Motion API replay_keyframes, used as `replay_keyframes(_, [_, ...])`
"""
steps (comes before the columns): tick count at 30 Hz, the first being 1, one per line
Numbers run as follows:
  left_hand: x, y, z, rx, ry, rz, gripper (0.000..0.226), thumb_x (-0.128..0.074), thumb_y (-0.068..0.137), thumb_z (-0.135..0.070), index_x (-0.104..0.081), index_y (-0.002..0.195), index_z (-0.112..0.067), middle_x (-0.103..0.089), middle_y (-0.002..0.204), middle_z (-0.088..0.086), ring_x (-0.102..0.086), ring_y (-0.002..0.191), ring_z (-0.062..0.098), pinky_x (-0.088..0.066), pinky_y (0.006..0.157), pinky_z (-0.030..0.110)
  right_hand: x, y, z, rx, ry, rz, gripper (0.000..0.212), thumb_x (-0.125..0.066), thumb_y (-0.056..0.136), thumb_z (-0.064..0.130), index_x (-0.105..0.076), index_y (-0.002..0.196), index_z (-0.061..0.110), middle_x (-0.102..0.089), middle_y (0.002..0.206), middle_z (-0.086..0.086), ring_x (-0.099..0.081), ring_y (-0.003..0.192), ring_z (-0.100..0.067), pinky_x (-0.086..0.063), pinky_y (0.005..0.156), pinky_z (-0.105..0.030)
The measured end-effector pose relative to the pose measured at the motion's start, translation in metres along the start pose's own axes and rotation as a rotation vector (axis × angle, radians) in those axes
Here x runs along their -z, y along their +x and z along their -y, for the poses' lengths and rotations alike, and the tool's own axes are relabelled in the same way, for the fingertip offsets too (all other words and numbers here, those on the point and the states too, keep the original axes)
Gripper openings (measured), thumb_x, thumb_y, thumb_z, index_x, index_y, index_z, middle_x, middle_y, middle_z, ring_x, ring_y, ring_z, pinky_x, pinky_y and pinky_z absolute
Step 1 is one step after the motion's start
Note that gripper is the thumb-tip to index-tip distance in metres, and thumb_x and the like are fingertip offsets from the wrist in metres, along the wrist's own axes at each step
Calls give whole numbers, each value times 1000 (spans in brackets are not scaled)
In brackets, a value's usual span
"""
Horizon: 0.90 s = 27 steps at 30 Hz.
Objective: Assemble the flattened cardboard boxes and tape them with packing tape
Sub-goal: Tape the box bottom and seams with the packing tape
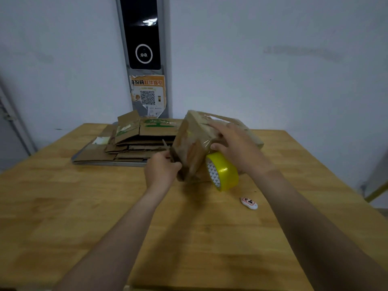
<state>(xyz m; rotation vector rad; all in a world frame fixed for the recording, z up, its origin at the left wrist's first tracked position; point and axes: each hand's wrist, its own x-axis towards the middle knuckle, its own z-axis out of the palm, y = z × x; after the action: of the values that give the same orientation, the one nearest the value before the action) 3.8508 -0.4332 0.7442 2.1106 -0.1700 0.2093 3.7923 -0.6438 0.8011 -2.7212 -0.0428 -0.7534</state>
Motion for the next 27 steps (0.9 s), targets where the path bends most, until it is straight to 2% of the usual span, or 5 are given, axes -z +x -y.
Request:
replay_keyframes(4, [33,18,-40,-238,-41,-210,32,-74,80,-15,-79,110,-25,-60,61,-34,-61,62,-16,-45,51,13,24,-1,5,-21,141,-192,47,-71,93,27,-60,138,37,-50,101,5,-57,103,-19,-43,91,-31])
replay_keyframes(8, [48,31,-75,-487,81,-347,30,-71,88,-15,-78,117,-20,-80,100,-5,-71,86,3,-53,68,15,30,-7,12,-90,282,-325,37,-70,95,24,-68,130,34,-56,99,2,-59,91,-10,-50,89,-30])
replay_keyframes(17, [60,59,-116,-768,141,-389,14,-72,93,-18,-83,101,-22,-80,93,-4,-65,80,1,-32,67,-2,18,-26,12,-120,349,-425,32,-82,85,22,-77,116,26,-66,86,10,-63,80,-8,-57,80,-34])
replay_keyframes(23, [39,77,-125,-848,162,-255,15,-76,90,-18,-82,104,-19,-80,92,-1,-63,77,1,-37,69,-2,11,-23,1,-76,270,-414,22,-84,81,24,-76,102,22,-59,104,7,-60,92,-10,-53,84,-28])
replay_keyframes(27, [10,84,-109,-804,273,-108,13,-75,92,-21,-83,103,-22,-80,94,-2,-72,88,14,-56,87,31,0,-13,-13,18,256,-327,25,-77,89,18,-74,112,26,-62,127,10,-48,121,-11,-35,108,-28])
